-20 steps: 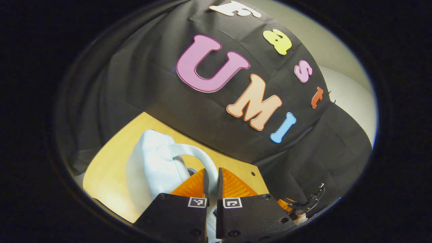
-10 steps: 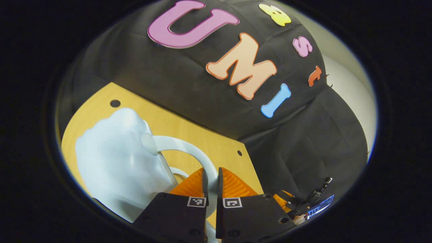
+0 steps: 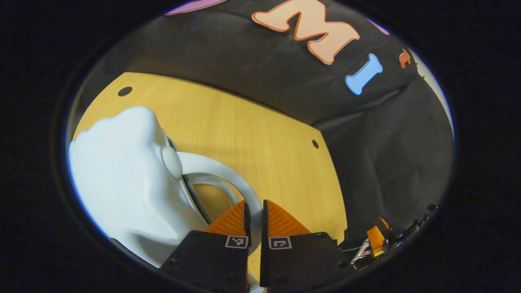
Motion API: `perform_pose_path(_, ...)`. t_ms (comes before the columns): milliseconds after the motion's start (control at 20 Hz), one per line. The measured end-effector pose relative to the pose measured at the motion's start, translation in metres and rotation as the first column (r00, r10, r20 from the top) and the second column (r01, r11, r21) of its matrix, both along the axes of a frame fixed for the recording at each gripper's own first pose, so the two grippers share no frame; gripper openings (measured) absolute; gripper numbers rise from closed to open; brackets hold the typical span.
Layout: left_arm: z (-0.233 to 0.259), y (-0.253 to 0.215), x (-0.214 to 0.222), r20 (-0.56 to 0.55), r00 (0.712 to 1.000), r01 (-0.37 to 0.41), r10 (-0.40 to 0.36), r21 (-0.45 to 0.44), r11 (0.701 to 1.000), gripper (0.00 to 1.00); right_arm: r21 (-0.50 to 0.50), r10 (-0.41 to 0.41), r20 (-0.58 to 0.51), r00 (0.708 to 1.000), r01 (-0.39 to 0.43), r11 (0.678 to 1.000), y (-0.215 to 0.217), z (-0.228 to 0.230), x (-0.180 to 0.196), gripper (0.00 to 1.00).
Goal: First open the suitcase, pack the skin care products into it, and then close the suitcase.
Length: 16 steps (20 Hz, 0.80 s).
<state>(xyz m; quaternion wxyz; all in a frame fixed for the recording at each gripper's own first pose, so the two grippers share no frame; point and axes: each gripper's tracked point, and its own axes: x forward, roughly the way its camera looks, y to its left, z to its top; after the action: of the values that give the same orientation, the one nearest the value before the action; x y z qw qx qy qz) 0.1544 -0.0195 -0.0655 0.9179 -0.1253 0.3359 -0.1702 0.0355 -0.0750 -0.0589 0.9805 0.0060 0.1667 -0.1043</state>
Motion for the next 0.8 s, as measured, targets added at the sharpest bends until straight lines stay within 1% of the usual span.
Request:
perform_pose_path(150, -0.014, -0.002, 0.004, -0.044, 0.999, -0.007, 0.009, 0.049, 0.999, 0.04, 0.015, 0.003, -0.001, 1.000, -0.003, 1.000, 0.001, -0.003, -0.002, 0.98)
perform_pose_path(350, -0.022, -0.003, -0.004, -0.086, 0.996, 0.020, -0.009, 0.128, 0.992, 0.11, 0.023, 0.024, 0.009, 1.000, -0.025, 0.999, 0.002, -0.003, -0.003, 0.98)
perform_pose_path(400, -0.024, -0.002, -0.008, -0.088, 0.996, 0.019, -0.006, 0.150, 0.989, 0.22, 0.023, 0.031, 0.017, 0.999, -0.031, 0.999, 0.003, -0.001, -0.003, 0.98)
perform_pose_path(450, -0.020, -0.004, -0.016, -0.087, 0.996, 0.027, -0.013, 0.164, 0.986, 0.29, 0.024, 0.038, 0.025, 0.999, -0.039, 0.999, 0.003, 0.002, -0.002, 0.98)
perform_pose_path(500, -0.016, -0.005, -0.025, -0.084, 0.996, 0.029, -0.014, 0.180, 0.983, 0.40, 0.025, 0.045, 0.033, 0.998, -0.046, 0.999, 0.003, 0.004, -0.001, 0.94)
perform_pose_path(550, -0.012, -0.005, -0.035, -0.076, 0.997, 0.032, -0.016, 0.208, 0.978, 0.53, 0.027, 0.052, 0.041, 0.998, -0.053, 0.998, 0.002, 0.007, 0.000, 0.98)
perform_pose_path(600, -0.009, -0.005, -0.043, -0.060, 0.998, 0.032, -0.019, 0.237, 0.971, 0.70, 0.029, 0.060, 0.050, 0.997, -0.061, 0.998, 0.002, 0.010, 0.001, 0.98)
perform_pose_path(650, -0.009, -0.008, -0.047, -0.044, 0.999, 0.029, -0.018, 0.260, 0.965, 0.65, 0.030, 0.067, 0.059, 0.996, -0.069, 0.997, 0.002, 0.012, 0.001, 0.94)
perform_pose_path(700, -0.006, -0.011, -0.054, -0.029, 0.999, 0.024, -0.016, 0.277, 0.961, 0.70, 0.030, 0.073, 0.066, 0.995, -0.076, 0.997, 0.001, 0.015, 0.001, 0.94)
perform_pose_path(750, -0.004, -0.017, -0.062, -0.016, 1.000, 0.020, -0.016, 0.289, 0.957, 0.74, 0.035, 0.083, 0.073, 0.994, -0.085, 0.996, 0.000, 0.016, 0.000, 0.98)
perform_pose_path(800, -0.003, -0.022, -0.069, 0.001, 1.000, 0.013, -0.013, 0.295, 0.956, 0.77, 0.045, 0.093, 0.084, 0.992, -0.097, 0.994, 0.001, 0.018, 0.000, 0.98)
